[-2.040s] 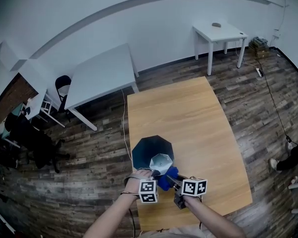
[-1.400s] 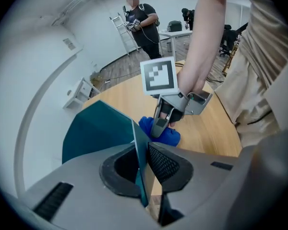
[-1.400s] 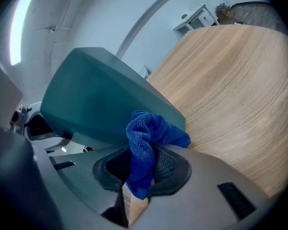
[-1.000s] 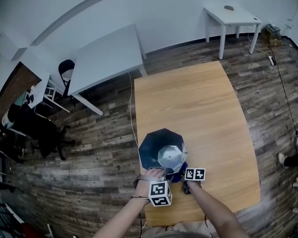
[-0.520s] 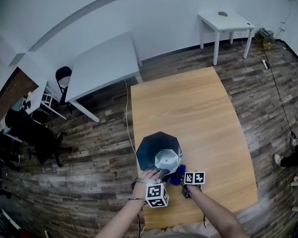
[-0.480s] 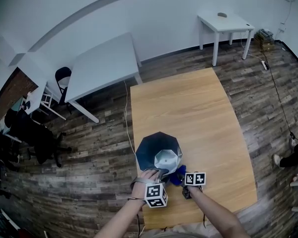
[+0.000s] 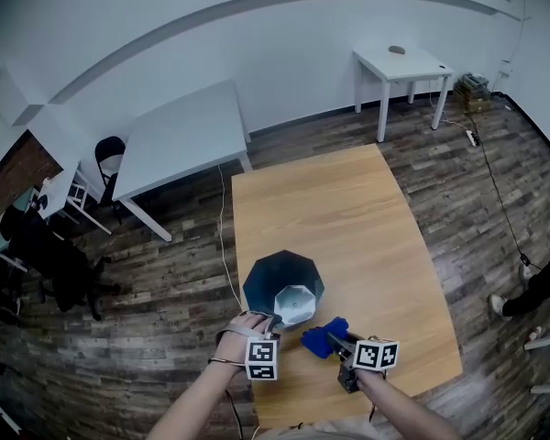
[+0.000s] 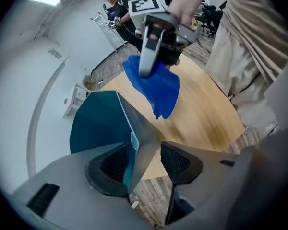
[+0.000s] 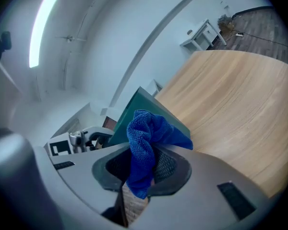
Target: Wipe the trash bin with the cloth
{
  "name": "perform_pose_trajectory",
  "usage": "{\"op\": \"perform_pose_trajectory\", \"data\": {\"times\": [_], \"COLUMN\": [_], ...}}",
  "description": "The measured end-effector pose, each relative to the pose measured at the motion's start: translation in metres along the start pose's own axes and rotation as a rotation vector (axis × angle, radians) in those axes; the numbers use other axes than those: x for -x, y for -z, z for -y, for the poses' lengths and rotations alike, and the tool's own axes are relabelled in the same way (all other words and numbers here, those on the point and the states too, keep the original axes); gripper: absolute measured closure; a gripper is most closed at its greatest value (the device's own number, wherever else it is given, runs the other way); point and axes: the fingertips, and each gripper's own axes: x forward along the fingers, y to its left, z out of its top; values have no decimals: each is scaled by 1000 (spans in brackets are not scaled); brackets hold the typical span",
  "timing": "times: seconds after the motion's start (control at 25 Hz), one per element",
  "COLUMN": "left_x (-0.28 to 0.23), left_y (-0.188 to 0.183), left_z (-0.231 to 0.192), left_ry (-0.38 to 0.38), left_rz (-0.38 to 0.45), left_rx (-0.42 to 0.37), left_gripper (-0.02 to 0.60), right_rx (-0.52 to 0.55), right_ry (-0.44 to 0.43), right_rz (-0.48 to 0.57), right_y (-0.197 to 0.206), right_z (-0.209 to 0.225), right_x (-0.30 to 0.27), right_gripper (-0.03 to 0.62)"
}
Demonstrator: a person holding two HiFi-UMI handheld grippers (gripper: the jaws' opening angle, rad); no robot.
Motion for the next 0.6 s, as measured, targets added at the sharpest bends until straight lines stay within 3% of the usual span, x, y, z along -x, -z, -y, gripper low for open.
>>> {"op": "perform_pose_trajectory", "data": {"times": [0.16, 0.4, 0.6], "left_x": [-2, -4, -2], "left_y": [8, -3, -24], "left_z": [-5, 1, 4], "left_ry": [-53, -59, -48], "left_rz": [-36, -55, -39], "left_rx": [-55, -80, -95], "left_gripper": [478, 495, 512], "right_rx": [-11, 5, 14], "right_ry": [-54, -129, -131], "right_rz": [29, 34, 21], "right_y": [-3, -9, -13], "right_z": [-36, -72, -73], "right_x": [13, 17, 3], "right_gripper": [514, 514, 514]}}
